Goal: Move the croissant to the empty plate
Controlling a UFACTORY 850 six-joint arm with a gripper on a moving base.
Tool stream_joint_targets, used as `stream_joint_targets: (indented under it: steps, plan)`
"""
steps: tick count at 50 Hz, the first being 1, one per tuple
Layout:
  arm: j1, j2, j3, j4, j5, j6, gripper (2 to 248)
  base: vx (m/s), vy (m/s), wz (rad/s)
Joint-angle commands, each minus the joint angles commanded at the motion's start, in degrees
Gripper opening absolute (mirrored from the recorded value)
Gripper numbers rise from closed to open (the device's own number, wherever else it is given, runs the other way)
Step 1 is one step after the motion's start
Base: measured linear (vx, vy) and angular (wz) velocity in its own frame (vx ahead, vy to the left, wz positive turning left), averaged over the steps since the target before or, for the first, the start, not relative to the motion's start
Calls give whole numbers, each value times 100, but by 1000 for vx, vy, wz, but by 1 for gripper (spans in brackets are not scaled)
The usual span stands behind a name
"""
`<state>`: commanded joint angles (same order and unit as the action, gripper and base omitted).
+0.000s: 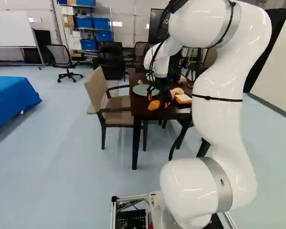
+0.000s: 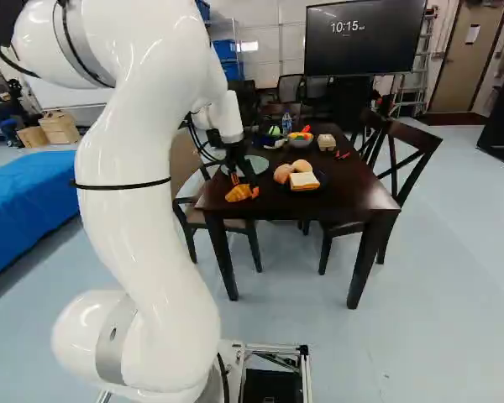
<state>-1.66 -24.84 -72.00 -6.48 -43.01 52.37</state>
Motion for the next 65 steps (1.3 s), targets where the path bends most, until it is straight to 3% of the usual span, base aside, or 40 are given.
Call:
stream_joint_targets:
  steps: [42, 52, 53, 58, 59, 63, 65]
  plan:
    - [8, 1, 1, 0, 133, 0, 247, 0, 0, 0]
    - [8, 1, 1, 0, 202, 0, 229, 0, 0, 0]
    - [8, 1, 1, 0, 202, 0, 217, 0, 0, 0]
    - [8, 1, 1, 0, 202, 0, 217, 0, 0, 0]
    - [8, 1, 1, 0, 202, 0, 205, 0, 0, 0]
    - [8, 1, 1, 0, 202, 0, 205, 0, 0, 0]
    - [8, 1, 1, 0, 202, 0, 193, 0, 0, 0]
